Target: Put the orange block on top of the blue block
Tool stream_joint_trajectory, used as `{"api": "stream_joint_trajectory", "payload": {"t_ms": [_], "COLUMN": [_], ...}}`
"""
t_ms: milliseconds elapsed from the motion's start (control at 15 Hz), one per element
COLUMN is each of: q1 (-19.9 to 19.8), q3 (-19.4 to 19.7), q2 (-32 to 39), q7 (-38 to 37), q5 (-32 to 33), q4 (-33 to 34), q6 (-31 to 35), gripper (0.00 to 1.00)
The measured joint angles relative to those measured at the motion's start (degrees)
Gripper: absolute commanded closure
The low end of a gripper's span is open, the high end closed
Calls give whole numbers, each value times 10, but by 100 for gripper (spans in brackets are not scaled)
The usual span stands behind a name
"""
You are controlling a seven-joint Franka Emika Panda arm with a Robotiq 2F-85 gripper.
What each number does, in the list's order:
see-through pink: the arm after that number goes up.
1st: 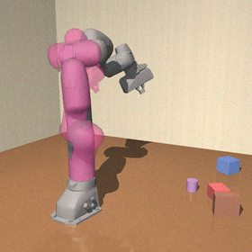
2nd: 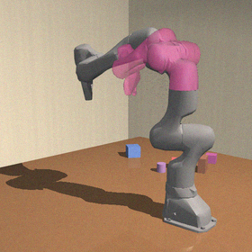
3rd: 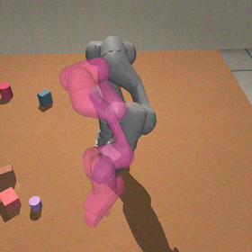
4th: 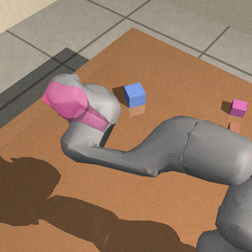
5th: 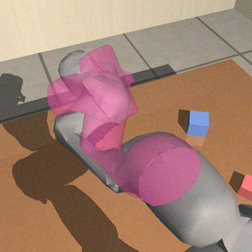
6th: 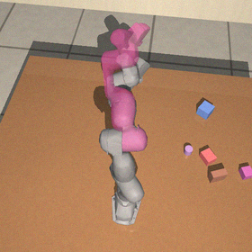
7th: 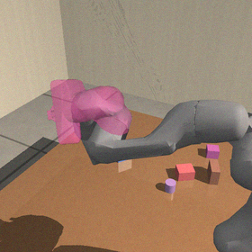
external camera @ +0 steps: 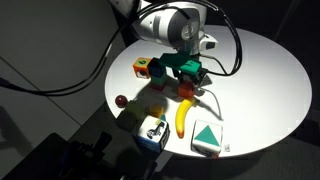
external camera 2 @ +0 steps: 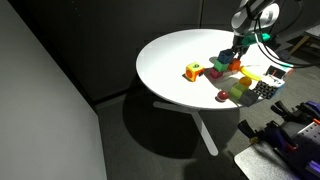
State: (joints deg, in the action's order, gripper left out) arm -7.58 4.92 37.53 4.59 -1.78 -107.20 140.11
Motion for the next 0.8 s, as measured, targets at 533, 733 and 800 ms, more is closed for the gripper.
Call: {"api": "stream_joint_trajectory", "payload": {"t_ms": [533,733,800], "q1": [0,0,1], "q3": [6,7,7], "q2": [-26,-46,-52], "q7": [-1,-1,-1], "q5": [3,13,17], "q4": [10,10,9], "q6": [-39,-59,-63], "gripper": [71,71,71]}}
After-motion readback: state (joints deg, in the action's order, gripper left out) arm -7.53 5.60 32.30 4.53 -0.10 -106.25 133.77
